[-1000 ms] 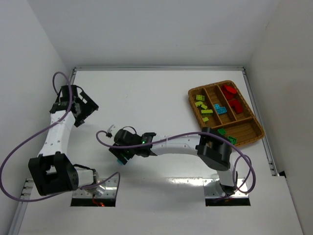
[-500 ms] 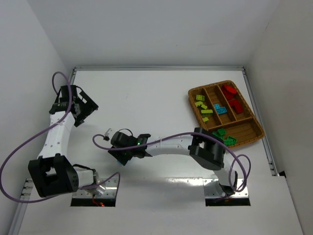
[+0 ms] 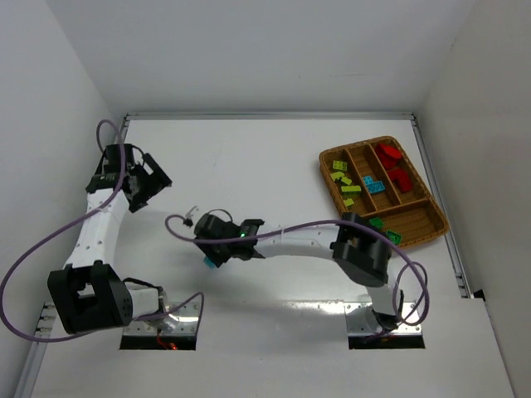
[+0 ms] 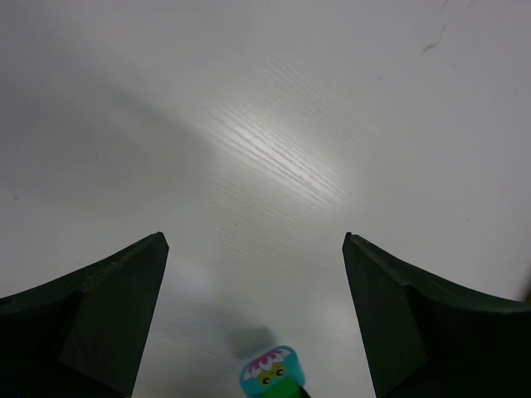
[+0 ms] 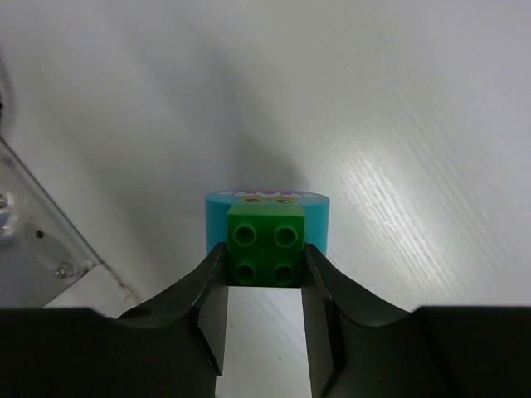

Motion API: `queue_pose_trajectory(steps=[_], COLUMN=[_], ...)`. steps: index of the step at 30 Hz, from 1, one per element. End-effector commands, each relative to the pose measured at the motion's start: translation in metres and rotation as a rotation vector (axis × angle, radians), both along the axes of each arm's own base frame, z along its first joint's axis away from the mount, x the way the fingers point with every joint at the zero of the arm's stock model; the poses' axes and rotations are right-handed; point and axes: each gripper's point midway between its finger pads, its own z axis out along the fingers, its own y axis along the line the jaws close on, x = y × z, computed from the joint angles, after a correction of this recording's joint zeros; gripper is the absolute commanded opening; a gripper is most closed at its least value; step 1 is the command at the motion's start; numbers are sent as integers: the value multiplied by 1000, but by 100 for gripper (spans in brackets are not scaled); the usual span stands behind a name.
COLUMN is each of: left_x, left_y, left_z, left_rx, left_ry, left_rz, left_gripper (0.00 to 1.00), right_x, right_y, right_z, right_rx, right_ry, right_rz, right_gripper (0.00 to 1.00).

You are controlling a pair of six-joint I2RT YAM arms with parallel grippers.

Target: Sort the legos into containers by color

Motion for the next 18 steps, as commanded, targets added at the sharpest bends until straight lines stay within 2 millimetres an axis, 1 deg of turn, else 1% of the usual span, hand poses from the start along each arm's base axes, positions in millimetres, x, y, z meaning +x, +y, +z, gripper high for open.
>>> queue_pose_trajectory(steps=[1, 2, 3, 4, 5, 6, 7, 8, 9, 10, 11, 12, 13, 14, 15, 16, 18], left_x=[18, 18, 17, 21, 20, 20, 19, 16, 11, 12, 7, 1, -5, -9, -19, -20, -24], left_y=[-50, -55, -78, -91, -103, -121, -136, -145, -158, -168, -184, -198, -216, -226, -243, -252, -266], left_z=[15, 13, 14, 15, 20, 20, 23, 26, 35, 41, 52, 56, 62, 66, 62, 64, 70], left_rx=[8, -13, 4, 8, 10, 23, 1, -9, -16, -17, -63, -86, -120, -123, -125, -110, -79], left_ry=[-86, -81, -97, -107, -120, -135, -157, -177, -220, -274, -323, -347, -398, -419, -414, -433, -456], left_rz=[-277, -295, -411, -468, -519, -588, -646, -676, -731, -783, -859, -926, -1025, -1066, -1132, -1178, -1228], left_gripper=[93, 92, 92, 91, 91, 91, 91, 91, 93, 95, 95, 96, 96, 98, 98, 99, 99], right_x=[44, 59, 58, 64, 83, 82, 87, 98, 101, 105, 104, 114, 107, 113, 115, 109, 108], right_y=[-27, -36, -47, -58, -82, -90, -101, -119, -130, -139, -144, -158, -159, -167, -165, -165, -166], right_z=[71, 84, 82, 86, 93, 98, 101, 107, 104, 109, 107, 112, 111, 113, 118, 120, 125], right_rx=[180, 210, 222, 236, 264, 294, 313, 349, 346, 362, 381, 412, 443, 476, 507, 532, 572], right_ry=[48, 42, 102, 134, 162, 220, 250, 297, 336, 358, 406, 429, 499, 525, 533, 578, 618], right_rz=[-118, -162, -161, -178, -248, -236, -253, -298, -314, -340, -346, -378, -353, -372, -358, -331, -327], right_gripper=[7, 7, 7, 5, 5, 5, 5, 5, 5, 4, 4, 4, 4, 4, 4, 4, 4])
